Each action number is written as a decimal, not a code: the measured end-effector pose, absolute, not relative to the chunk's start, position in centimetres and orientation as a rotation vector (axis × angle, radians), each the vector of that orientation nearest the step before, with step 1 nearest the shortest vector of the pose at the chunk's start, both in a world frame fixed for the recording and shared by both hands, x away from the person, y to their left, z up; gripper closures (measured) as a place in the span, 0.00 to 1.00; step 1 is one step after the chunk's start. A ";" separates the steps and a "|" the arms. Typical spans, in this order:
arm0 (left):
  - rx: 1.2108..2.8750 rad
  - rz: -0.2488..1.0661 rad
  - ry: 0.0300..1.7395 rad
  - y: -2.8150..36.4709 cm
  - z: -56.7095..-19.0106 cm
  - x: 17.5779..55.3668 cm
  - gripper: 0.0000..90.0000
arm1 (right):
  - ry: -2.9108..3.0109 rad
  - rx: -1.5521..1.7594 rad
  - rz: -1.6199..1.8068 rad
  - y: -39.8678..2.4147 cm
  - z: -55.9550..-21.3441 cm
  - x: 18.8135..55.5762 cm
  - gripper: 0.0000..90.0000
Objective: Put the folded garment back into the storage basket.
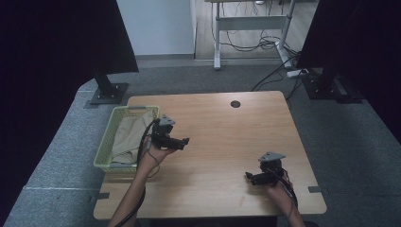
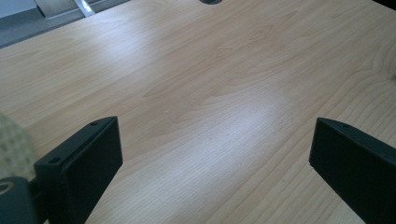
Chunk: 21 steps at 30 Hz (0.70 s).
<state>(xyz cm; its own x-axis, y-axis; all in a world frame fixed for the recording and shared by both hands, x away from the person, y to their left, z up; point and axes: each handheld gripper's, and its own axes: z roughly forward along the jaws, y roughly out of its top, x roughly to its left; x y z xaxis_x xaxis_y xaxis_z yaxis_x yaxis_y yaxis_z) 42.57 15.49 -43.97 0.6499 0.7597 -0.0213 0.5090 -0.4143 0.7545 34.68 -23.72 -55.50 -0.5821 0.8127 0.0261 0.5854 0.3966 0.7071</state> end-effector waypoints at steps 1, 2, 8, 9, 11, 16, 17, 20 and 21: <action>2.100 0.413 0.979 15.2 -44.2 42.5 0.03 | 2.336 1.216 0.986 -23.7 -55.5 34.7 0.03; 2.103 0.407 0.973 15.0 -44.3 42.5 0.03 | 2.336 1.215 0.986 -23.7 -55.5 34.7 0.03; 2.121 0.376 0.940 13.5 -45.8 42.1 0.03 | 2.337 1.214 0.987 -23.7 -55.5 34.7 0.03; 2.123 0.370 0.937 13.3 -46.1 42.0 0.03 | 2.338 1.213 0.988 -23.7 -55.5 34.7 0.03; 2.124 0.364 0.935 13.1 -46.4 42.0 0.03 | 2.338 1.213 0.987 -23.7 -55.5 34.7 0.03; 2.127 0.327 0.910 12.3 -48.1 41.6 0.03 | 2.339 1.212 0.989 -23.7 -55.5 34.6 0.03; 2.127 0.327 0.910 12.3 -48.1 41.6 0.03 | 2.339 1.212 0.989 -23.7 -55.5 34.6 0.03; 2.116 0.303 0.890 11.9 -49.0 41.3 0.03 | 2.340 1.211 0.988 -23.7 -55.5 34.6 0.03; 2.122 0.305 0.887 11.8 -49.2 41.3 0.03 | 2.340 1.212 0.988 -23.7 -55.5 34.6 0.03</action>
<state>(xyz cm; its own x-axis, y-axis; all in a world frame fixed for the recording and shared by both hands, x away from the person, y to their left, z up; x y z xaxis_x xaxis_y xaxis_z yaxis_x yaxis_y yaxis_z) 41.27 11.81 -49.23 0.7252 0.6842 -0.0773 0.4915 -0.4357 0.7541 34.64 -23.69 -55.49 -0.5860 0.8099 0.0270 0.5840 0.3990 0.7069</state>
